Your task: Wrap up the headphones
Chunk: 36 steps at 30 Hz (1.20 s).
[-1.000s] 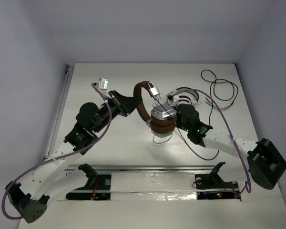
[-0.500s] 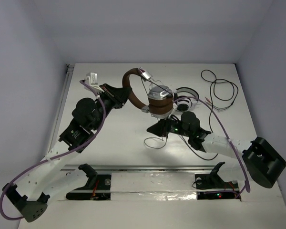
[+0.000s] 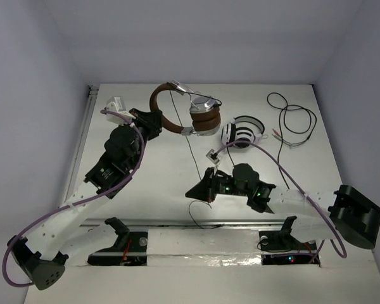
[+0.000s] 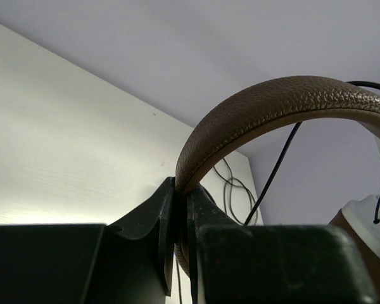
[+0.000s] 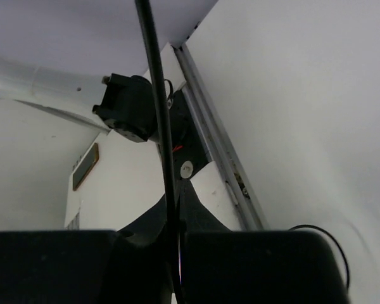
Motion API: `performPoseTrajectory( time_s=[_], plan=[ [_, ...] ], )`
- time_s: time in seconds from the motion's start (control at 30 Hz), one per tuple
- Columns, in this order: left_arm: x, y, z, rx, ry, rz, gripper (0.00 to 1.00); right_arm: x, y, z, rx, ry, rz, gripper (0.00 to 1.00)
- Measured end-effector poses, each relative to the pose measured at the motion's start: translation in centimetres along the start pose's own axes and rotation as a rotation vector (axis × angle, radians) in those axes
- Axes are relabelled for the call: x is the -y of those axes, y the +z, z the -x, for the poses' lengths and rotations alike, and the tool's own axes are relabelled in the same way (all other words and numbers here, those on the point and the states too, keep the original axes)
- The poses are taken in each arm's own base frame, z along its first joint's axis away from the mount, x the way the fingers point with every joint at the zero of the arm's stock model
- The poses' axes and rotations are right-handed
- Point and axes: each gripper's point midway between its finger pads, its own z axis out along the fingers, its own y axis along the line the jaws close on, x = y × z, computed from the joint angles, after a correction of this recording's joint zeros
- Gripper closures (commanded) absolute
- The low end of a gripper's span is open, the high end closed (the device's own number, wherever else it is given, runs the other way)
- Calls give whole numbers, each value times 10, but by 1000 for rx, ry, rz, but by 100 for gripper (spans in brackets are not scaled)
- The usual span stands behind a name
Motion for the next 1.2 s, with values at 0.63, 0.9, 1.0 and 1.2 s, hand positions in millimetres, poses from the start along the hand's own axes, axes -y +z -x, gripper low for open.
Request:
performPoseTrajectory(
  time_s=[0.63,0.9,1.0,1.2],
  plan=[
    [-94,1,-31,68,120,293,100,-59,-18,-14,0,97,127,95],
    [-118,-15,-71,-16,260,380,100,-75,-25,11,10,90,29,100],
    [-122,-25,-90,-74,334,394,100,-72,-31,26,20,64,-75,100],
    [-134,-50,-136,-241,514,412,100,-50,-46,58,40,-41,-355,100]
  ],
)
